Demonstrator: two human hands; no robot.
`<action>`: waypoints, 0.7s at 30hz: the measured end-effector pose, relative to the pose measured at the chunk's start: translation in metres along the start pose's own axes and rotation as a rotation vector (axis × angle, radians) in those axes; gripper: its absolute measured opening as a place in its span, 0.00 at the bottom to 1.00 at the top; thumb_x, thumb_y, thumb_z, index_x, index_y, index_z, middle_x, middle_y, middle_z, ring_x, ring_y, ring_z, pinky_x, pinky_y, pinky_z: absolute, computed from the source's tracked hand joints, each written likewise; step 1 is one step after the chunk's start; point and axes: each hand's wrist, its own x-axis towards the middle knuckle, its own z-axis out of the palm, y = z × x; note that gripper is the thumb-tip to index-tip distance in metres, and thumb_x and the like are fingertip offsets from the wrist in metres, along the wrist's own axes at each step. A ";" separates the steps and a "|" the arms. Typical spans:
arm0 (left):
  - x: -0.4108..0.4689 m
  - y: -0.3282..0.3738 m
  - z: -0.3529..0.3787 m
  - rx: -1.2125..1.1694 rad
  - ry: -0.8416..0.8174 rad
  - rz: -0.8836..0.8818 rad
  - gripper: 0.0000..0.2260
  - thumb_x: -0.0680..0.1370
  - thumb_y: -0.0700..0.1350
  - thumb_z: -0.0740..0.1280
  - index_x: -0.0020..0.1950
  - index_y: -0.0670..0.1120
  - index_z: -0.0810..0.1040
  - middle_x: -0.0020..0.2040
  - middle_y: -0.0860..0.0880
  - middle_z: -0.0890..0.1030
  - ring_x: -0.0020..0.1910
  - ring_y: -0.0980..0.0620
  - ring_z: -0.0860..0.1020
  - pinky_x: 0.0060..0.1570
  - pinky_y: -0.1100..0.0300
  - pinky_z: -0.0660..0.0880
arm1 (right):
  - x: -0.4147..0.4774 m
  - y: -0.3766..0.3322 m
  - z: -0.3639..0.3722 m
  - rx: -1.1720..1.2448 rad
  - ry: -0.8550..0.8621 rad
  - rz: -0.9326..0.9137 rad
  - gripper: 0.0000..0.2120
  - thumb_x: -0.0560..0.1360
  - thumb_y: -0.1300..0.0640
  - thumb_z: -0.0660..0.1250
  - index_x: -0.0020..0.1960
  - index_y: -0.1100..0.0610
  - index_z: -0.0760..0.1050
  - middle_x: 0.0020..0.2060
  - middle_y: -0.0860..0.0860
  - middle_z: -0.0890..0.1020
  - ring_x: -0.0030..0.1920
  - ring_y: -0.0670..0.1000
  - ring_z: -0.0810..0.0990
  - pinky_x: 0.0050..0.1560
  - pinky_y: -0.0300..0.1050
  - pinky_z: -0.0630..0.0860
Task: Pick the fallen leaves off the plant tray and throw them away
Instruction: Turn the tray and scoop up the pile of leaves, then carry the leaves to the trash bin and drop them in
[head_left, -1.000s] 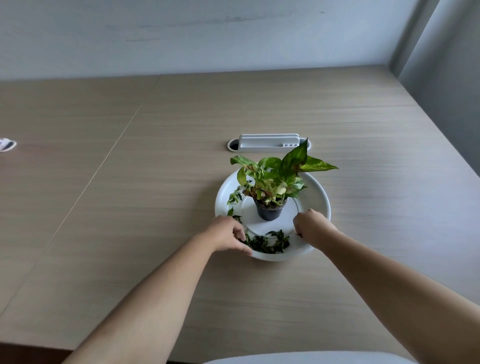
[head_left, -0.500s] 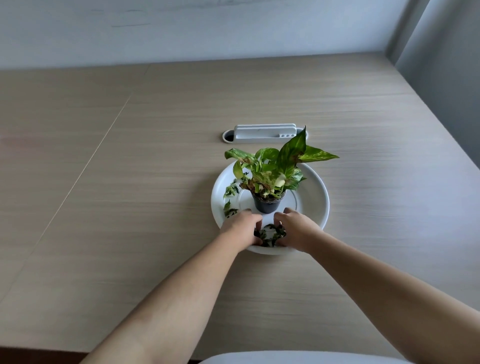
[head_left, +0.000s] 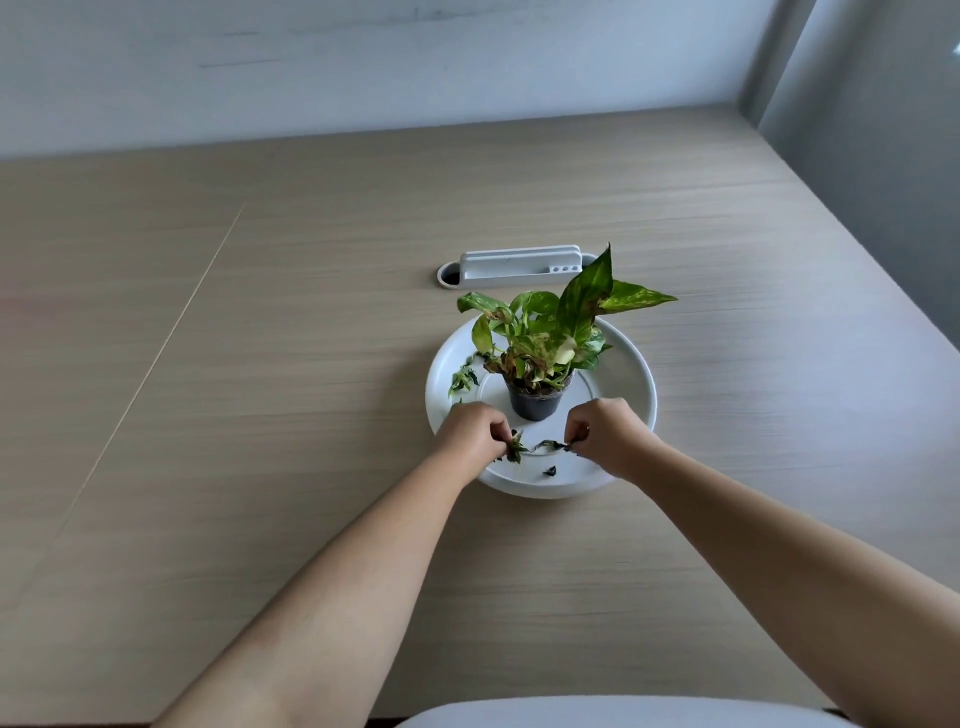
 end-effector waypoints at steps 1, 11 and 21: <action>0.000 0.000 -0.005 -0.018 0.021 0.003 0.06 0.71 0.33 0.69 0.44 0.41 0.85 0.49 0.44 0.85 0.49 0.47 0.82 0.51 0.59 0.78 | -0.002 -0.002 -0.003 0.016 0.020 0.008 0.07 0.68 0.70 0.66 0.41 0.63 0.82 0.34 0.50 0.78 0.37 0.49 0.76 0.31 0.30 0.68; -0.014 0.033 -0.008 -0.016 0.002 0.105 0.07 0.71 0.34 0.69 0.41 0.43 0.84 0.46 0.46 0.85 0.43 0.51 0.80 0.46 0.60 0.77 | -0.042 0.007 -0.034 0.064 0.154 0.108 0.08 0.68 0.70 0.67 0.41 0.60 0.82 0.33 0.50 0.77 0.34 0.51 0.76 0.29 0.36 0.71; -0.053 0.206 0.090 0.027 -0.154 0.378 0.10 0.68 0.33 0.67 0.41 0.43 0.85 0.41 0.45 0.85 0.36 0.53 0.77 0.35 0.65 0.70 | -0.196 0.152 -0.104 0.149 0.385 0.395 0.10 0.67 0.68 0.67 0.34 0.54 0.78 0.34 0.51 0.78 0.32 0.52 0.74 0.27 0.37 0.67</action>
